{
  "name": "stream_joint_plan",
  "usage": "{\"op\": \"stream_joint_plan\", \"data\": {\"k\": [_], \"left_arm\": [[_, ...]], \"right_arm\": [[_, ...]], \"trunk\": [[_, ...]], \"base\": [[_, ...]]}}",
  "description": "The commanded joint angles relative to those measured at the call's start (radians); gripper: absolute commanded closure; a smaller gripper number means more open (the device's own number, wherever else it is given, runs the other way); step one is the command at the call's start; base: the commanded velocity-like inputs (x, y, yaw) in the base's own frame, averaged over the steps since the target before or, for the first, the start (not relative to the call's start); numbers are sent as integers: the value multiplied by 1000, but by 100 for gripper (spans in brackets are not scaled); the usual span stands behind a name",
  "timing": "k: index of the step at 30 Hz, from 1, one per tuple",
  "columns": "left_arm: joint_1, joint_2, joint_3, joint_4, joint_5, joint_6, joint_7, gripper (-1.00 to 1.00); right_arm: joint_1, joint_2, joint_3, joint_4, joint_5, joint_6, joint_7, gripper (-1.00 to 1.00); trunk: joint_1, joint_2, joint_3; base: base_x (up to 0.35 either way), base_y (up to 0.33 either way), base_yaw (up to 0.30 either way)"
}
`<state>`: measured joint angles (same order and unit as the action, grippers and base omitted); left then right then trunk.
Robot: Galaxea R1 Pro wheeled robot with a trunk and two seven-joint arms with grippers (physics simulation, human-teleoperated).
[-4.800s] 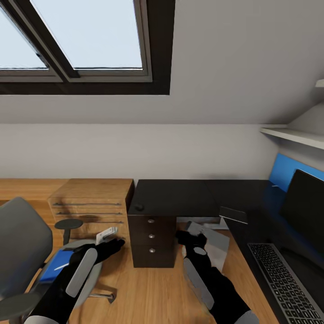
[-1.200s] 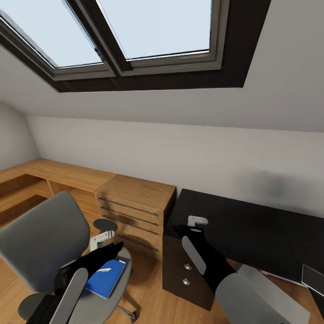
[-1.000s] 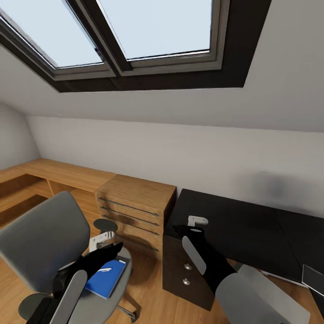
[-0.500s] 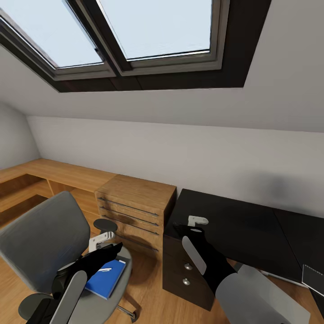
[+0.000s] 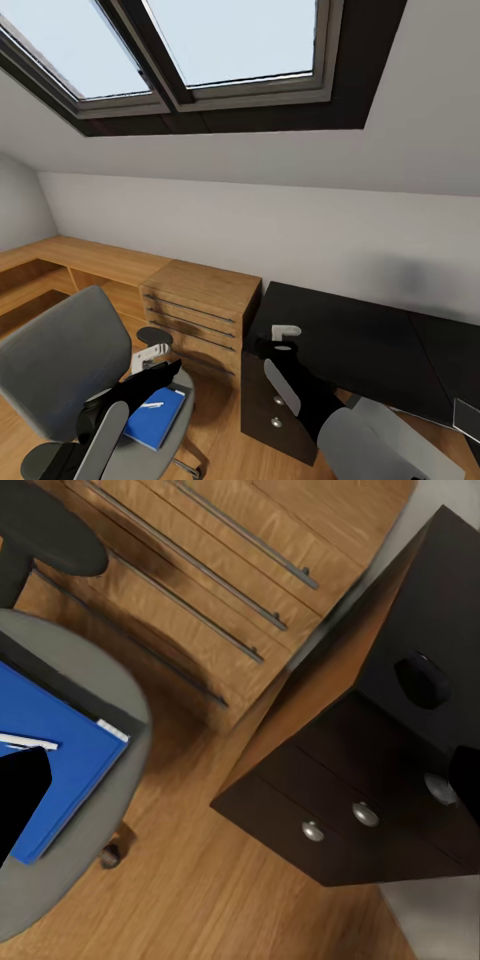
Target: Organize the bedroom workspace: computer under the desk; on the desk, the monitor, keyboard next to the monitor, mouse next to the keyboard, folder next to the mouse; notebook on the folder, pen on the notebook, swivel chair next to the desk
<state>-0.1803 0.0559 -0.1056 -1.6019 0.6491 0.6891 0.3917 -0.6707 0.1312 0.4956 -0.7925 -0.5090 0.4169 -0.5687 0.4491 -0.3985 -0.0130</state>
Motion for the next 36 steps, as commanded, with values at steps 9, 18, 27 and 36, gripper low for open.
{"op": "stream_joint_plan", "data": {"k": [9, 18, 27, 36], "left_arm": [[-1, 0, -2, -1, 10, 2, 10, -100], [-1, -1, -4, -1, 10, 3, 10, -100], [-1, 1, -52, 0, 10, 4, 12, -100], [-1, 1, -61, 2, 10, 6, 12, -100]], "right_arm": [[-1, 1, 14, 71, -4, 0, 17, -100], [-1, -1, 14, 95, -2, -10, 53, -100], [-2, -2, 14, 163, 5, -51, 60, -100], [-8, -2, 14, 279, 50, -138, 127, -100]], "trunk": [[1, -2, -1], [1, -2, -1], [1, -2, -1], [1, -2, -1]], "base": [[274, 0, 0], [316, 0, 0], [179, 0, 0], [21, 0, 0]]}}
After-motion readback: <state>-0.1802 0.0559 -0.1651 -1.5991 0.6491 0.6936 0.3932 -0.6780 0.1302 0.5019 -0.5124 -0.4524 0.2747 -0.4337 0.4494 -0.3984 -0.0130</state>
